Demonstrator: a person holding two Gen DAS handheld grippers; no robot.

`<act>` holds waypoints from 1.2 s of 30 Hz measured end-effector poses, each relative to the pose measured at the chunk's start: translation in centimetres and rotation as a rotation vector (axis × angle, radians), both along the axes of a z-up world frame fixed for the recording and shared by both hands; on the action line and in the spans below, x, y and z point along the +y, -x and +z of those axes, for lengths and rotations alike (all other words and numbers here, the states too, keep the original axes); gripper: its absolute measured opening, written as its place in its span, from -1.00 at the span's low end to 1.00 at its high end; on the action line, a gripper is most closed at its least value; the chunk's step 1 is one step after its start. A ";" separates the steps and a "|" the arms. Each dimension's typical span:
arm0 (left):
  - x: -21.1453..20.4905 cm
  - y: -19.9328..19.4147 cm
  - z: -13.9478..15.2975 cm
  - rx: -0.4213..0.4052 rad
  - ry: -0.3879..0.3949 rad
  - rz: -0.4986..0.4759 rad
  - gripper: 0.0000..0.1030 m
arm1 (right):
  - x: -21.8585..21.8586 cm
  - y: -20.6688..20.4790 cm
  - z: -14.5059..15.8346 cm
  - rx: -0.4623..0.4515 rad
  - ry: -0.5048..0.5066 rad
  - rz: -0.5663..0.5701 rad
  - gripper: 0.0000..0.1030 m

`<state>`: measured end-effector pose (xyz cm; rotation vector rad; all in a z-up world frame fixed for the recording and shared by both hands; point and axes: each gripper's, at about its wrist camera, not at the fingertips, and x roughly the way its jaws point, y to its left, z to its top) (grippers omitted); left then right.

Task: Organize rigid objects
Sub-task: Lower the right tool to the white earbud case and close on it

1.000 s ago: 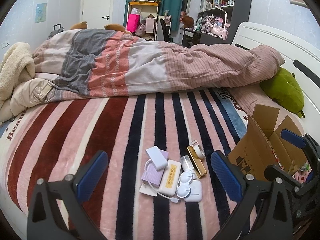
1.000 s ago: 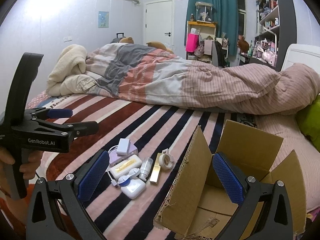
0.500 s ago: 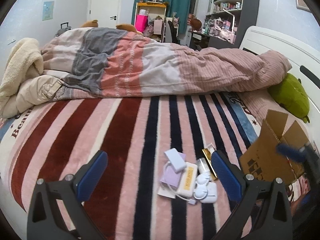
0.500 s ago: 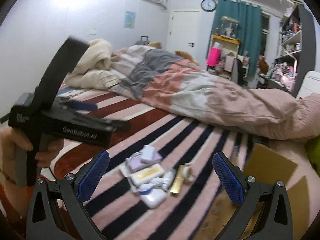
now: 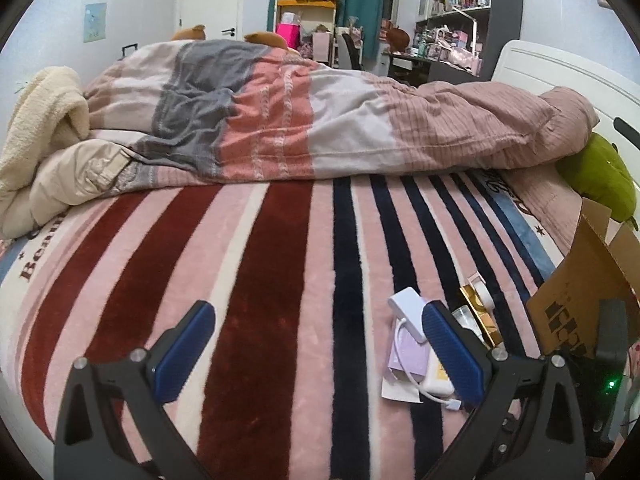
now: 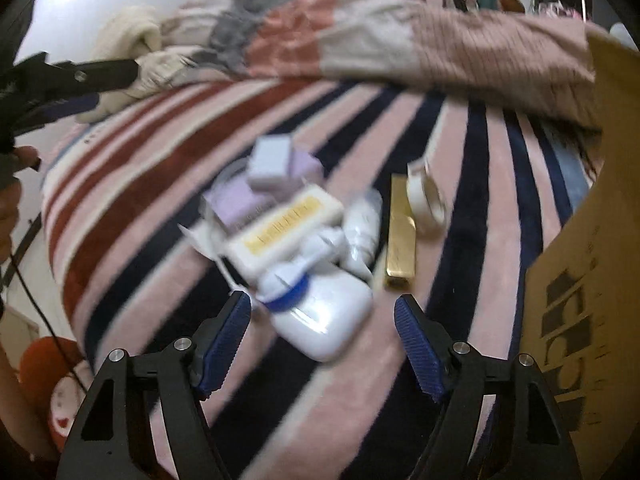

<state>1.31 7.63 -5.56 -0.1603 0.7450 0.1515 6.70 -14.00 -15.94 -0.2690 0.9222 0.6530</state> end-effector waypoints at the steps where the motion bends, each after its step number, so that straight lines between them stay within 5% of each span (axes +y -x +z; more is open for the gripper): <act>1: -0.1 0.0 -0.1 0.001 0.008 -0.009 0.99 | 0.1 -0.1 -0.2 0.017 -0.009 0.004 0.35; 6: -0.8 0.1 0.0 -0.009 -0.008 -0.040 0.99 | 0.6 -0.6 -1.1 0.012 0.052 -0.007 0.00; 12: -1.5 0.2 0.1 -0.009 -0.048 -0.054 0.99 | -1.1 1.6 -0.7 0.001 0.101 0.044 -0.01; 17: -3.7 0.5 -0.1 -0.082 -0.189 -0.115 0.99 | -2.2 2.3 -0.7 0.027 0.091 -0.026 0.11; 19: -4.0 0.3 -0.2 -0.076 -0.159 -0.156 0.99 | -2.4 2.5 -0.9 0.049 0.037 -0.071 0.48; 21: -3.8 -0.1 -0.3 -0.067 -0.066 -0.189 0.99 | -2.4 2.7 -0.9 0.041 0.000 -0.138 0.50; 24: -3.9 -0.6 -0.8 -0.036 -0.030 -0.201 0.99 | -2.2 2.6 -1.0 0.035 -0.051 -0.235 0.49; 26: -4.0 -0.6 -1.2 -0.021 -0.030 -0.203 0.99 | -2.0 2.8 -1.1 0.002 -0.034 -0.281 0.35; 28: -4.0 -0.6 -1.6 -0.010 -0.027 -0.207 0.99 | -1.6 3.1 -1.0 -0.037 0.002 -0.295 -0.20; 36: -4.5 0.3 -0.8 -0.022 0.075 -0.318 0.98 | -1.4 4.7 1.2 -0.116 -0.014 -0.143 -0.23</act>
